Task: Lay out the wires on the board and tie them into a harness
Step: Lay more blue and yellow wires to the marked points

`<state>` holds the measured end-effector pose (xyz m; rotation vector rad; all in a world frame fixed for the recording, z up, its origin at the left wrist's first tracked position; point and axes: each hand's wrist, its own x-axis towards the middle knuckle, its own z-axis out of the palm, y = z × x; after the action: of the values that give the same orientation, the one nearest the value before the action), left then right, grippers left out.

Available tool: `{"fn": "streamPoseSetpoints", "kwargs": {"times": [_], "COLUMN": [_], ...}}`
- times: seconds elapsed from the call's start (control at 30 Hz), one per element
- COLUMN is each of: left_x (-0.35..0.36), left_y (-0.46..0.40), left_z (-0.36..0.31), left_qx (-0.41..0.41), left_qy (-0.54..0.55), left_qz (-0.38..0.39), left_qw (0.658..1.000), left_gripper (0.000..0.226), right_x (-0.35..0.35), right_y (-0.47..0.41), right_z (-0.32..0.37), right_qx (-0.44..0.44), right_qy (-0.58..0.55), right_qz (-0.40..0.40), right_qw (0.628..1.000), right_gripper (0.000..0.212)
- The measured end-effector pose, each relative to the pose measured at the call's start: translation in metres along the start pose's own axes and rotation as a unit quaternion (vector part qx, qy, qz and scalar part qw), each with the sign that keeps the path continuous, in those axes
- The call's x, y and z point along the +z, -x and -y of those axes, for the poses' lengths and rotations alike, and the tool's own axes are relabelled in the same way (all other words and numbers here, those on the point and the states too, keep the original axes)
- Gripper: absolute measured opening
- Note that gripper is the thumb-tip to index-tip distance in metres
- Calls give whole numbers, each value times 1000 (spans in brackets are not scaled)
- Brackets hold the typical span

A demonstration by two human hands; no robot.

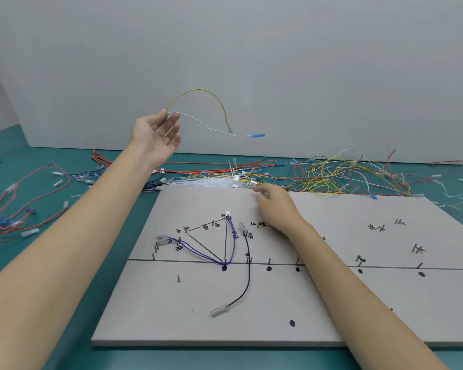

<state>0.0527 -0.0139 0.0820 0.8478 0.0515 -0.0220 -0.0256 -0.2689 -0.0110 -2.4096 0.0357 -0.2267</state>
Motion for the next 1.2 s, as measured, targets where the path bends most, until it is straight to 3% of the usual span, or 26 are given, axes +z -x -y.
{"fn": "streamPoseSetpoints", "kwargs": {"times": [0.23, 0.37, 0.43, 0.53, 0.63, 0.7, 0.8, 1.0, 1.2], "left_x": [20, 28, 29, 26, 24, 23, 23, 23, 20], "left_y": [37, 56, 64, 71, 75, 77, 81, 83, 82], "left_z": [12, 28, 37, 49, 57, 59, 62, 65, 65], "left_qx": [-56, -87, -100, -116, -114, -115, -117, -99, -83], "left_qy": [-22, -86, -131, -172, -197, -204, -220, -259, -285], "left_qz": [83, 78, 77, 73, 75, 81, 100, 120, 159], "left_qw": [995, 989, 983, 975, 971, 969, 963, 953, 941], "left_gripper": [12, 11, 11, 10, 8, 8, 9, 15, 18], "right_x": [-5, -12, -15, -20, -26, -26, -23, -15, -15], "right_y": [4, 8, 13, 21, 28, 32, 40, 54, 55], "right_z": [7, 16, 23, 34, 40, 44, 50, 59, 63], "right_qx": [-15, -21, -13, 22, 56, 54, 46, 56, 55], "right_qy": [-134, -271, -353, -445, -486, -483, -474, -445, -459], "right_qz": [-142, -153, -105, 47, 229, 302, 327, 296, 311], "right_qw": [981, 950, 930, 894, 841, 820, 817, 843, 830], "right_gripper": [35, 29, 28, 26, 55, 68, 62, 45, 71]}}
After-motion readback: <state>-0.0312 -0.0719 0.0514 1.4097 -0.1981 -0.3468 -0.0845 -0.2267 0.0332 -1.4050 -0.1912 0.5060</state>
